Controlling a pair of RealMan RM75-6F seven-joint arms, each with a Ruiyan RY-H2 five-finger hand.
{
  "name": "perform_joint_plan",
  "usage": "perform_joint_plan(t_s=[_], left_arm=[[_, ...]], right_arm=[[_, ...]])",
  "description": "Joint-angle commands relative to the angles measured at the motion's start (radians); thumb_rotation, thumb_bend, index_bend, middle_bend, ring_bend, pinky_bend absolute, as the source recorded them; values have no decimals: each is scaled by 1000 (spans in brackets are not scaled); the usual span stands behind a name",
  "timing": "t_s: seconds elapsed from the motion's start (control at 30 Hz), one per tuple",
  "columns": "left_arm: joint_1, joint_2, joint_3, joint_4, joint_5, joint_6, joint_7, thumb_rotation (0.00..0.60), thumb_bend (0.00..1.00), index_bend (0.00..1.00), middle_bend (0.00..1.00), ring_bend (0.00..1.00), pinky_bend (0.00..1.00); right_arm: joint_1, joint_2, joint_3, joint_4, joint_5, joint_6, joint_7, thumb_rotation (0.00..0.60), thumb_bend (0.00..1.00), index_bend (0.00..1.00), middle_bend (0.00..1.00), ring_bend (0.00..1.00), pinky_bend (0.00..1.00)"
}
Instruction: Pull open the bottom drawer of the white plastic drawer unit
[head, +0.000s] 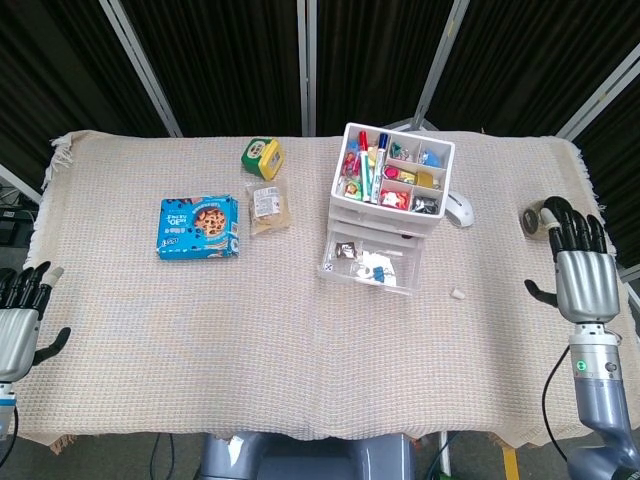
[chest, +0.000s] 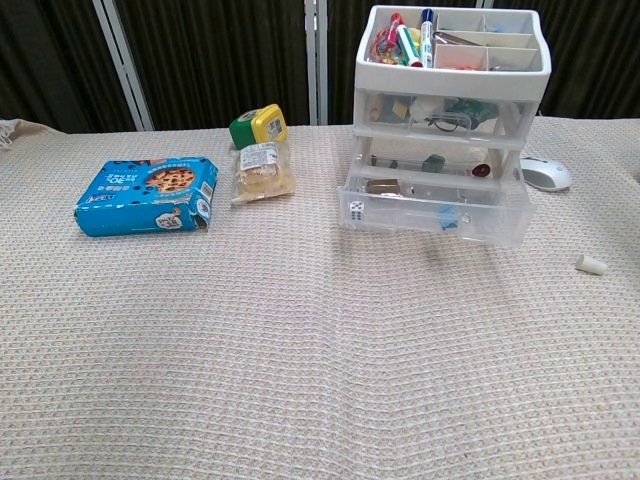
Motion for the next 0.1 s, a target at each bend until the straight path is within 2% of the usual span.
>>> perform_joint_plan(t_s=[0.03,0.1], left_arm=[[0,0,0,1,1,0,-2,600,336,62,0,0,0],[0,0,0,2,3,1,-6,600,336,60,0,0,0]], right_arm=[[-26,55,10,-72,25,-35,83,600,72,0,4,16,0],[-27,68,11,-84,29,-44,94,600,72,0,4,15,0]])
